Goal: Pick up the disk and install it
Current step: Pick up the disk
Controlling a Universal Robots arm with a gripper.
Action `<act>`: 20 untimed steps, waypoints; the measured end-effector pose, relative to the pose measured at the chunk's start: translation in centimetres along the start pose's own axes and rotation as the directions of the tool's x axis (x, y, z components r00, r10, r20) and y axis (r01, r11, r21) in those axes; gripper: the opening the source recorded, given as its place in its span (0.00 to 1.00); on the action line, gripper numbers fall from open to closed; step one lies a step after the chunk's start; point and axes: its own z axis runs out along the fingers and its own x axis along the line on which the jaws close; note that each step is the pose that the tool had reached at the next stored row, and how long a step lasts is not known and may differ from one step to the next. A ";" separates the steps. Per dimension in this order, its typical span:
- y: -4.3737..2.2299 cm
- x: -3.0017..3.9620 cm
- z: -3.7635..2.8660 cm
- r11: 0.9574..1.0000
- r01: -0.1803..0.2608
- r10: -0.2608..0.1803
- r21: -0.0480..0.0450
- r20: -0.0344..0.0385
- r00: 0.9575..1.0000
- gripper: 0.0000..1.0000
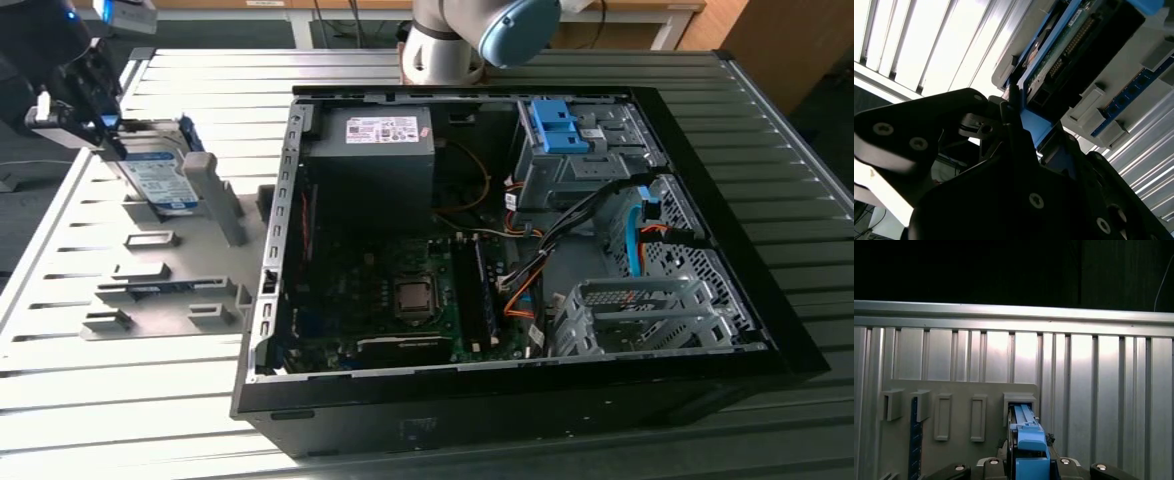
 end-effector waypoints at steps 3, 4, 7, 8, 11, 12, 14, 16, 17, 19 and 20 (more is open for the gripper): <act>0.01 -0.01 -0.34 1.000 0.000 0.000 0.000 0.000 1.000 0.37; 0.01 -0.01 -0.40 1.000 0.000 0.000 0.000 0.000 1.000 0.37; 0.01 -0.02 -0.40 1.000 0.000 0.000 0.000 0.000 1.000 0.37; 0.01 -0.02 -0.41 1.000 0.000 0.000 0.000 0.000 1.000 0.37; 0.01 -0.02 -0.53 1.000 0.000 0.000 0.000 0.000 1.000 0.37; 0.01 -0.02 -0.53 1.000 0.000 0.000 0.000 0.000 1.000 0.37; 0.02 -0.02 -0.59 1.000 0.000 0.000 0.000 0.000 1.000 0.37; 0.01 -0.02 -0.63 1.000 0.000 0.000 0.000 0.000 1.000 0.37; 0.01 -0.03 -0.65 1.000 0.000 0.000 0.000 0.000 1.000 0.37; 0.02 -0.03 -0.71 1.000 0.000 0.000 0.000 0.000 1.000 0.37; 0.02 -0.03 -0.74 1.000 0.000 0.000 0.000 0.000 1.000 0.37</act>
